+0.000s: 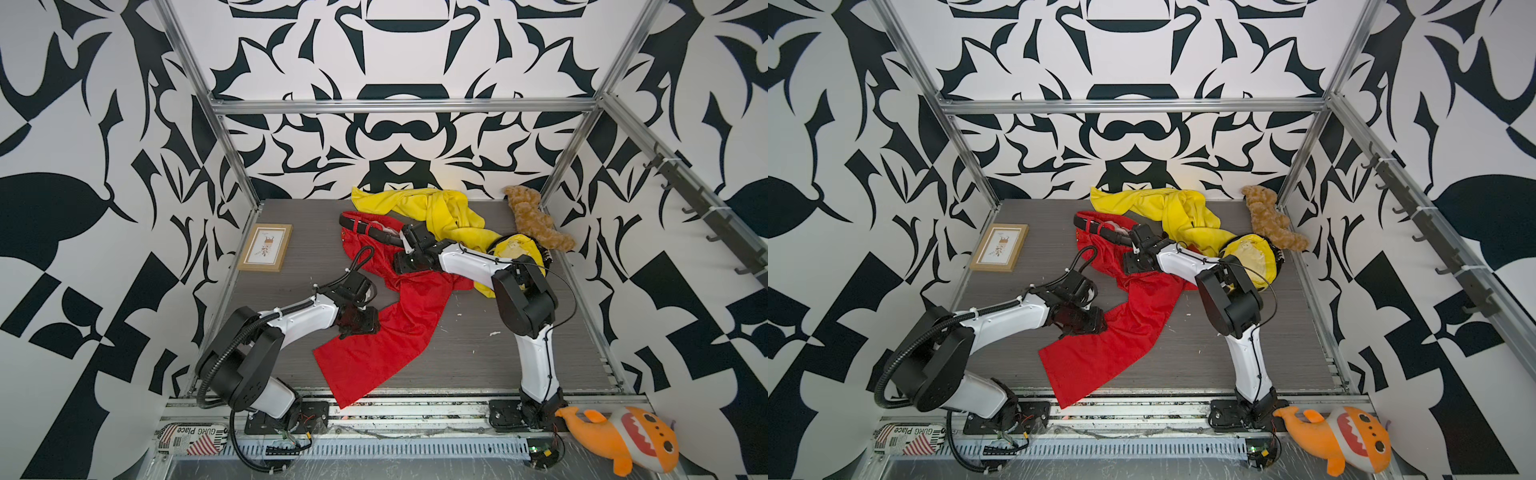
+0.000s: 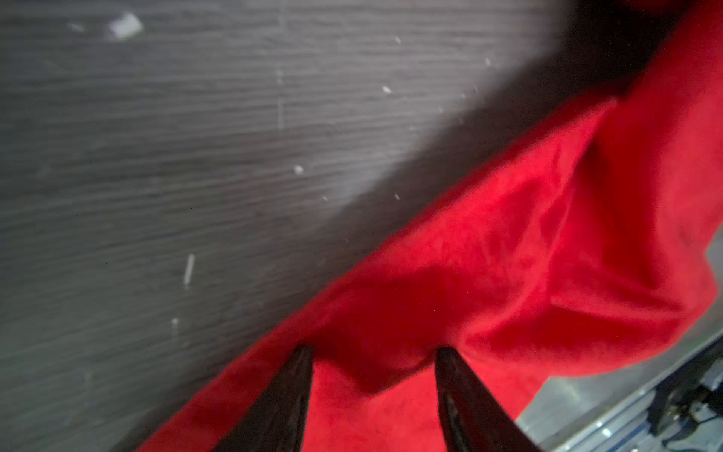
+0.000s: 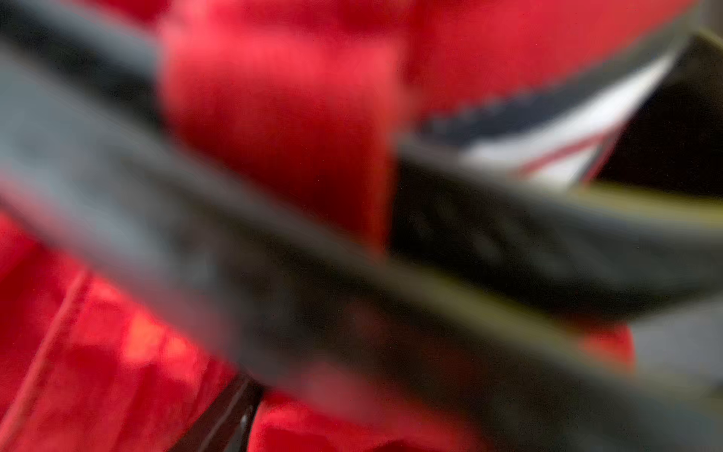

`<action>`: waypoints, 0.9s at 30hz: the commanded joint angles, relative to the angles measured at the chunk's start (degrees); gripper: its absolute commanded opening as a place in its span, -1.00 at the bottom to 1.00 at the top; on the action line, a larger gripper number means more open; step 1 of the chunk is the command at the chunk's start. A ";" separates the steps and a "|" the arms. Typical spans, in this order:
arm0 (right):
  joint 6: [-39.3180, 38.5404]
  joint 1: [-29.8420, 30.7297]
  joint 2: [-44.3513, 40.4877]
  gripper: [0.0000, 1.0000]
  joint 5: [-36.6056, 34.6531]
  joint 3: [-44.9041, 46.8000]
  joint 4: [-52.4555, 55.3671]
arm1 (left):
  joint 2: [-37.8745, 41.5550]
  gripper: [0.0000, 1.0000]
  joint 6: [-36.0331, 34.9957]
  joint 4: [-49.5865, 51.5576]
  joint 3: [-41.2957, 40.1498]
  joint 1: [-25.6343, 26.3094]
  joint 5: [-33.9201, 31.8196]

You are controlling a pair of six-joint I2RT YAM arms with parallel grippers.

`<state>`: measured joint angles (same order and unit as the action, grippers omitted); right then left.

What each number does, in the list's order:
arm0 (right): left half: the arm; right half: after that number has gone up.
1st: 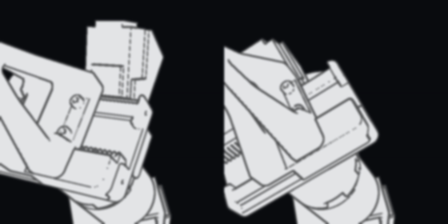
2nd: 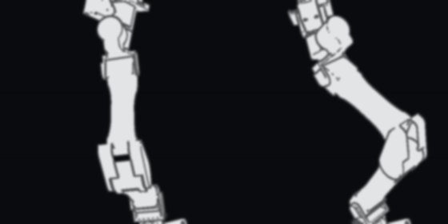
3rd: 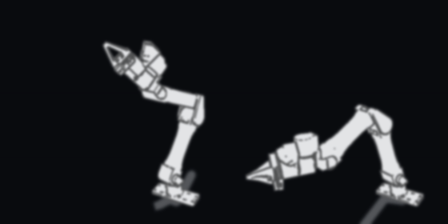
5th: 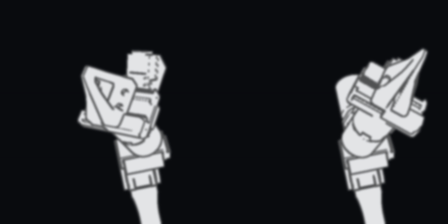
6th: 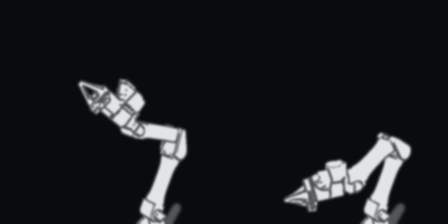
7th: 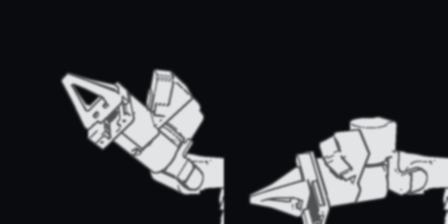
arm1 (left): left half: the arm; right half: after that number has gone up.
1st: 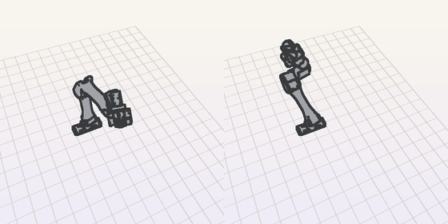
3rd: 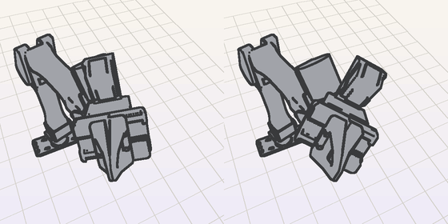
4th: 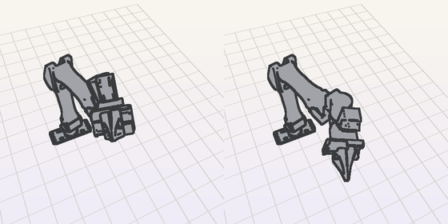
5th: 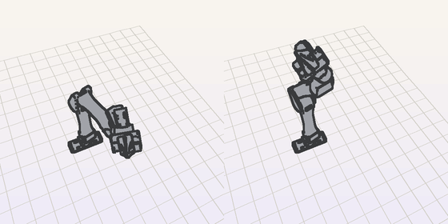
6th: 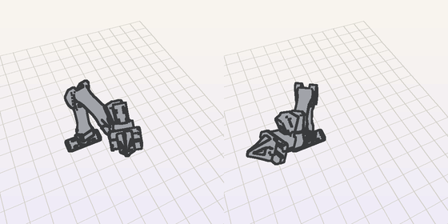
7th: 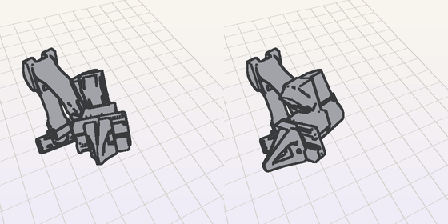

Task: Remove the belt from the trousers
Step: Adjust the trousers at the center of the board.

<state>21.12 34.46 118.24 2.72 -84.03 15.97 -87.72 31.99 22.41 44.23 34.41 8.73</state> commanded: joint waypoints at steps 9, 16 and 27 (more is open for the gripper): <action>-3.45 0.43 -16.30 0.50 0.37 12.52 16.39 | -9.97 -0.16 -5.72 -0.02 10.73 -10.69 -11.20; -3.34 1.51 -26.82 0.66 -0.47 7.28 27.46 | -8.15 -0.13 -7.19 -0.78 10.52 -10.52 -9.53; -27.51 4.41 -13.27 0.77 -4.53 -10.07 19.46 | -0.34 0.12 -7.33 -1.53 9.28 -9.54 -8.10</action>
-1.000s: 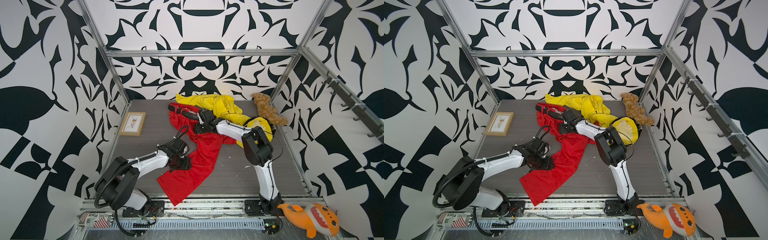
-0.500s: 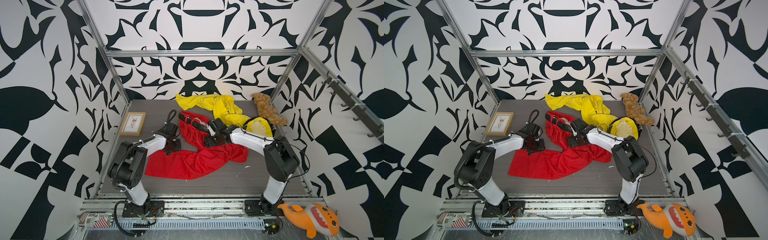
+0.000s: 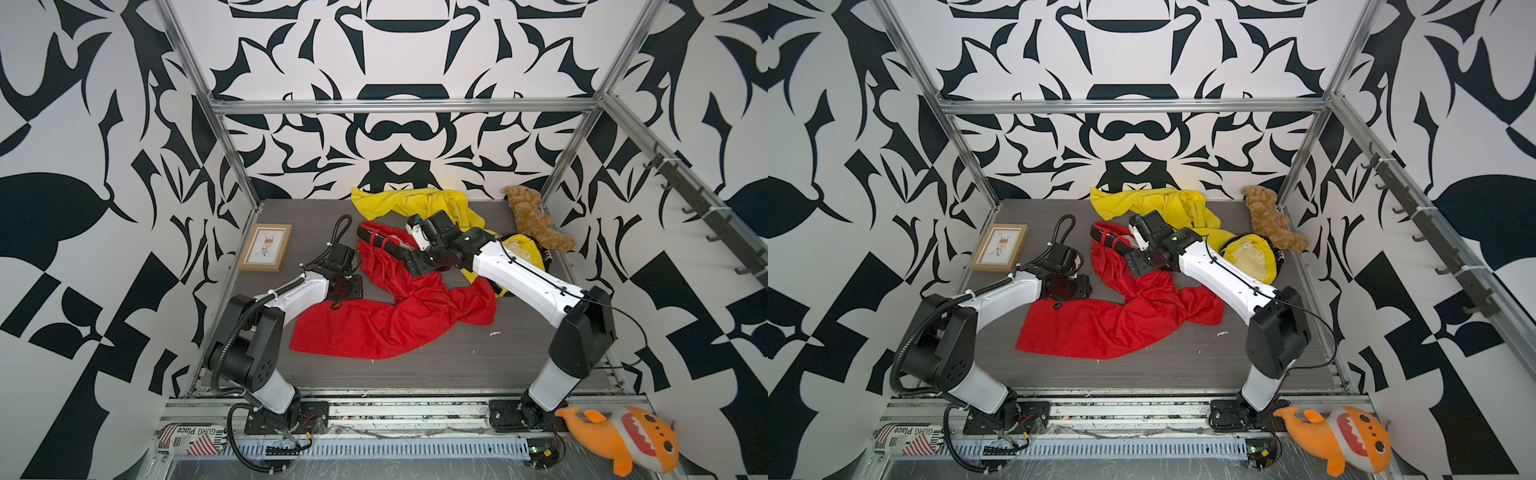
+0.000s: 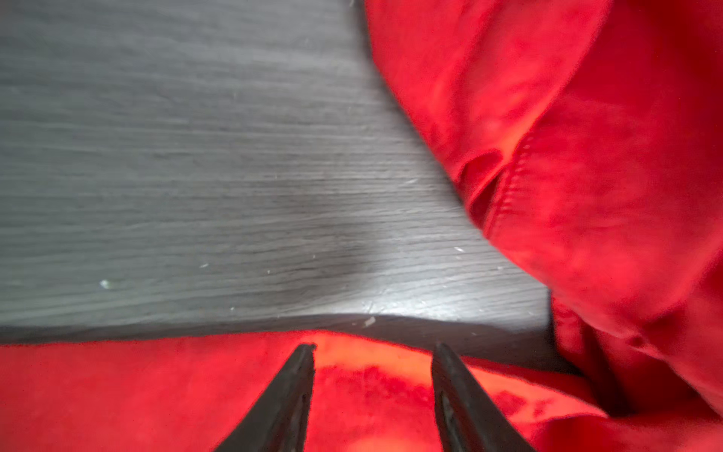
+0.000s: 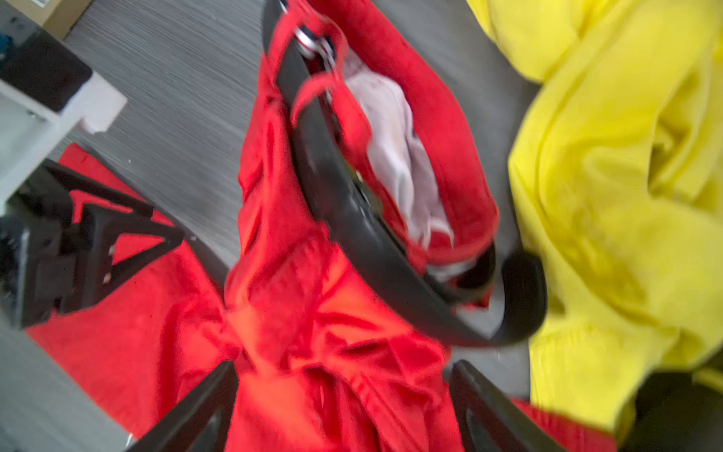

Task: Remove the belt from the trousers
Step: Adjust the trousers at the center of the board.

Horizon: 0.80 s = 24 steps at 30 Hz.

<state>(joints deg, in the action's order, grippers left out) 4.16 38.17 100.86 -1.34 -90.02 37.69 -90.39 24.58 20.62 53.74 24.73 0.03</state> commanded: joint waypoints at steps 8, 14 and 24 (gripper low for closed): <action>-27.11 1.82 10.69 0.78 -8.88 -1.30 -12.94 | 7.28 0.20 0.60 1.10 -0.58 0.31 1.93; -32.89 1.58 13.00 0.68 -8.36 0.02 -19.28 | 6.16 0.23 1.17 0.58 1.40 1.93 2.97; -33.64 -2.80 3.60 0.77 4.83 2.48 -12.76 | 3.64 0.26 2.14 -0.93 3.66 3.29 3.04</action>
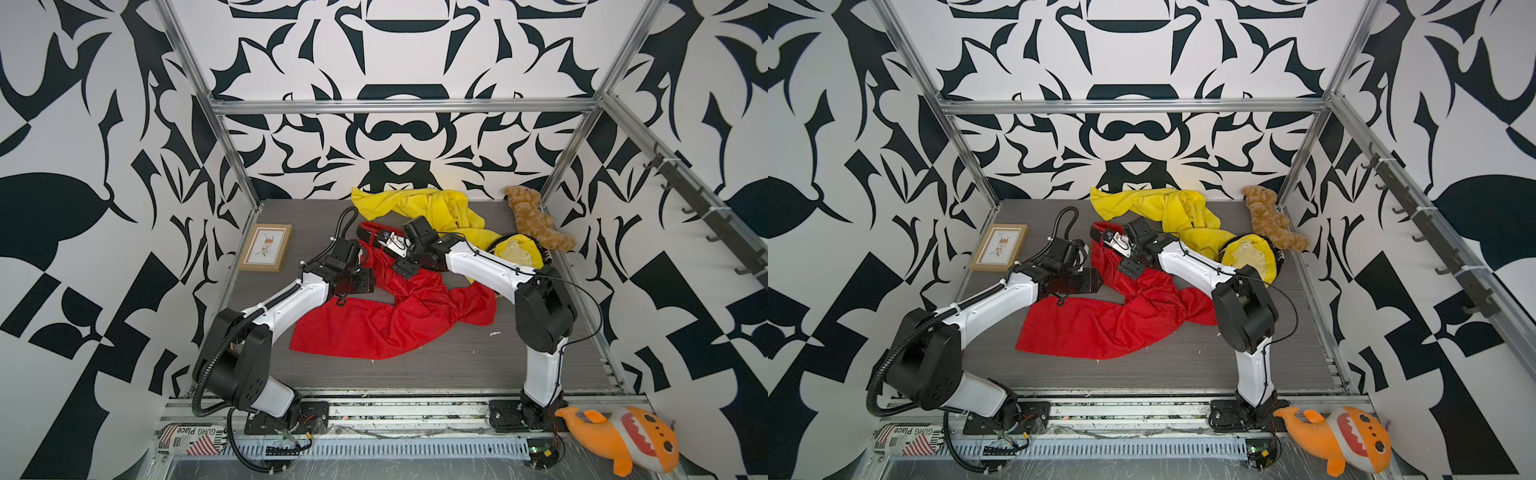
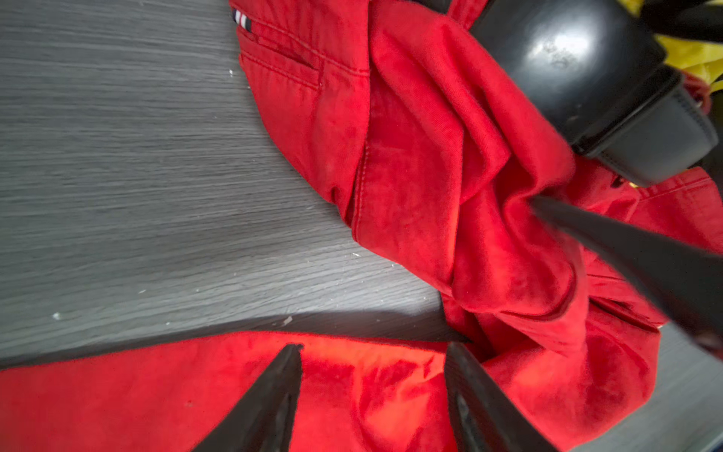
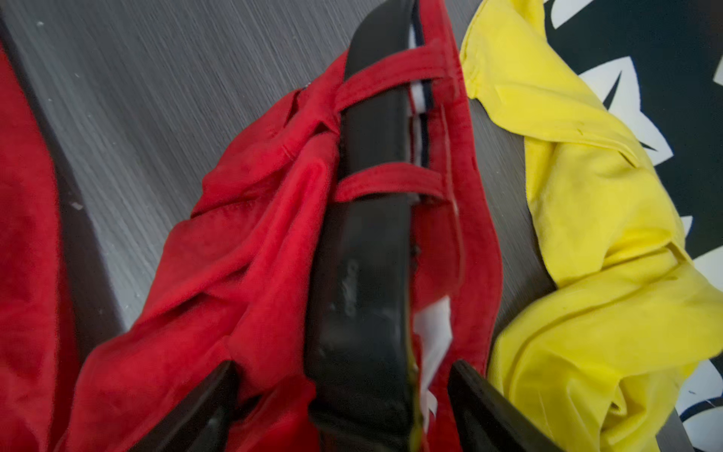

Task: Remove the belt from the trousers
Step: Adjust the trousers at the center of the board.

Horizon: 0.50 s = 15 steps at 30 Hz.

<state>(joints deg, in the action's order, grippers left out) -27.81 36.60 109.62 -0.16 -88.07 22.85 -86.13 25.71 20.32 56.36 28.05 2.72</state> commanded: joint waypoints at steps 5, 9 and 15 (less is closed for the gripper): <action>-2.77 -1.54 -3.50 0.75 1.80 0.63 2.30 | -1.43 0.26 1.26 -1.25 1.59 0.07 0.95; -4.59 -1.70 -1.04 0.69 -0.18 0.54 0.42 | -1.33 0.27 1.64 -1.35 2.25 0.16 1.12; -6.20 -1.44 1.40 0.64 -0.23 0.05 -1.42 | -1.82 0.28 1.67 -1.68 3.68 0.37 1.78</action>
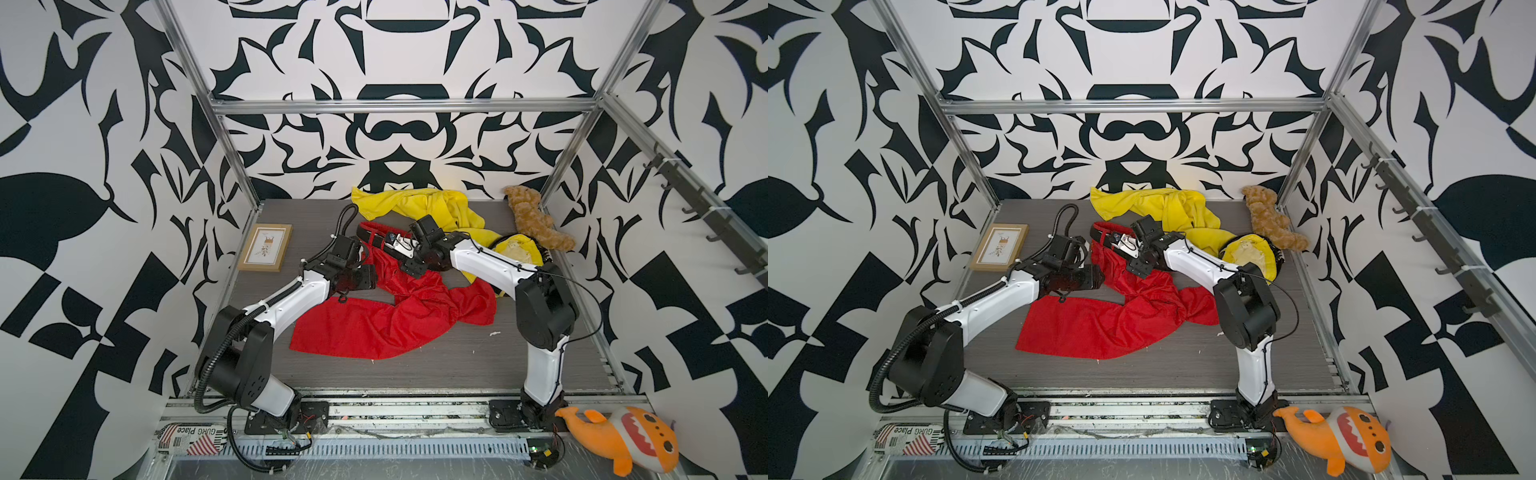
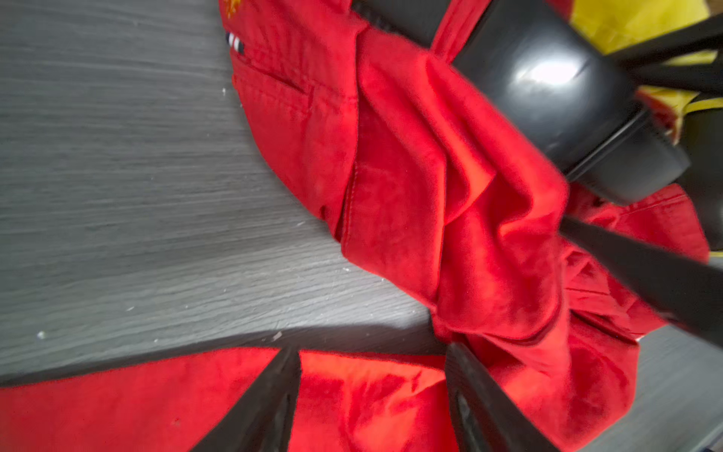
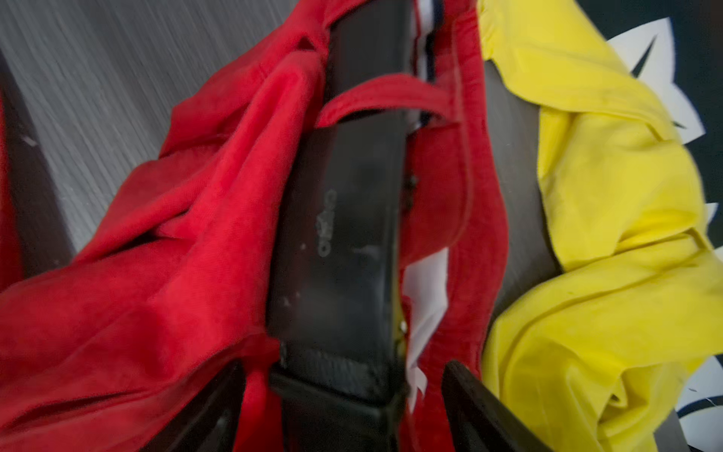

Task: Remove the belt from the trousers
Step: Adjust the trousers at the center of the board.

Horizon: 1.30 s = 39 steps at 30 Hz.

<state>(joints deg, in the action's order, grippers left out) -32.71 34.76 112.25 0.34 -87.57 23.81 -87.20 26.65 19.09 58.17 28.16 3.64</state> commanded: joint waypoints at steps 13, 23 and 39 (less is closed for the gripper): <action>-0.47 1.01 -7.83 -0.41 0.42 3.34 -9.08 | -7.51 0.68 4.99 -6.55 7.28 3.03 1.37; 4.28 1.28 -20.20 -0.50 4.32 8.92 -8.08 | -10.19 0.71 7.28 -11.53 7.42 2.60 -0.92; 13.63 1.15 -32.98 -0.59 6.97 29.73 -15.85 | -17.23 0.87 3.41 -35.88 3.94 5.09 7.83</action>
<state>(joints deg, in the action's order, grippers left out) -21.19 35.24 82.30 4.10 -57.87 11.90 -102.61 31.81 -8.67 60.95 32.45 8.73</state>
